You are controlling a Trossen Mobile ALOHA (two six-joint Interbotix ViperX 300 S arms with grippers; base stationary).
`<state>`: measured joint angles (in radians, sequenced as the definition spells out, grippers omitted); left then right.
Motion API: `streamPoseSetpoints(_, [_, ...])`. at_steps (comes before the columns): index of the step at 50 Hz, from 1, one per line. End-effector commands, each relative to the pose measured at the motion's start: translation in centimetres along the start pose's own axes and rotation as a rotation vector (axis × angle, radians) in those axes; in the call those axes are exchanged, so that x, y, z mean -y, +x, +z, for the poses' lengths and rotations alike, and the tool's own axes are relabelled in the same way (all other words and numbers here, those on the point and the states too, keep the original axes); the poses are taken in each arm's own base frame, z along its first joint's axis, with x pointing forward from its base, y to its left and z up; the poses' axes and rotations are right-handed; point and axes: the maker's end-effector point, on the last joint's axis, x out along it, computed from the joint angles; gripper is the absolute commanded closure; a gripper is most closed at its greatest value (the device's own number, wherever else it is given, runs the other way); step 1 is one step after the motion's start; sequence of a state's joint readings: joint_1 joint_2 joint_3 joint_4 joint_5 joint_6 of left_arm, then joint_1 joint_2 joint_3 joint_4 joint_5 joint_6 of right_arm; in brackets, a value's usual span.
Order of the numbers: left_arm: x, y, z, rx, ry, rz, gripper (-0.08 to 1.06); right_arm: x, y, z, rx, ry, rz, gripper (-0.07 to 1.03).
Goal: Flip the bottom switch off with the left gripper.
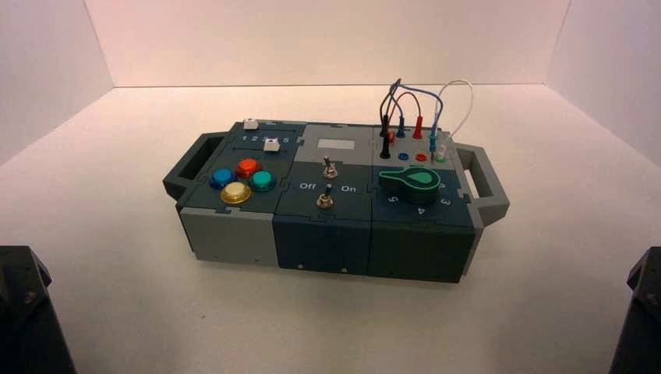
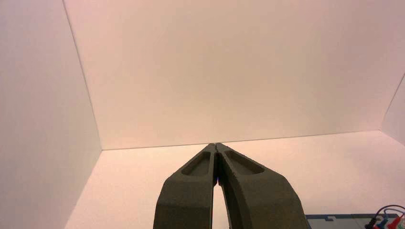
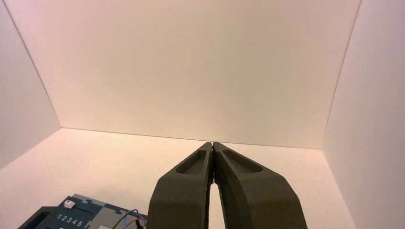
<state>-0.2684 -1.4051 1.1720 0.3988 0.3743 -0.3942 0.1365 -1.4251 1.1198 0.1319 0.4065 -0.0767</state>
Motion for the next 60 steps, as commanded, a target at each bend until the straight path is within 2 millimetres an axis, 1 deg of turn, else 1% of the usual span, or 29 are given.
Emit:
streamPoseSetpoints(1, [0.1, 0.0, 0.9, 0.021, 0.003, -0.004, 1.01, 0.1, 0.2, 0.6, 0.009, 0.004, -0.005, 0.99])
streamPoseSetpoints(15, [0.1, 0.0, 0.9, 0.020, 0.002, -0.003, 1.01, 0.1, 0.3, 0.6, 0.006, 0.005, -0.005, 0.99])
streamPoseSetpoints(24, [0.2, 0.5, 0.6, -0.003, 0.005, -0.005, 1.01, 0.0, 0.5, 0.3, -0.007, 0.013, -0.002, 0.99])
streamPoseSetpoints(32, [0.4, 1.7, -0.1, -0.061, 0.009, -0.006, 1.01, -0.2, 1.8, -0.7, -0.109, 0.016, 0.010, 0.99])
streamPoseSetpoints(37, [0.7, 2.1, 0.0, -0.083, -0.003, -0.019, 1.01, -0.3, 2.8, -1.4, -0.187, 0.009, 0.020, 0.99])
streamPoseSetpoints(45, [1.7, 2.8, -0.6, -0.133, -0.006, -0.059, 1.01, -0.4, 4.2, -3.1, -0.311, 0.016, 0.026, 0.99])
streamPoseSetpoints(49, [2.9, 3.1, -1.3, -0.187, 0.011, -0.105, 1.01, -0.6, 4.7, -3.8, -0.359, 0.014, 0.034, 0.99])
streamPoseSetpoints(60, [5.3, 3.7, -3.4, -0.315, 0.065, -0.193, 1.01, -0.9, 5.0, -4.6, -0.433, 0.008, 0.048, 0.99])
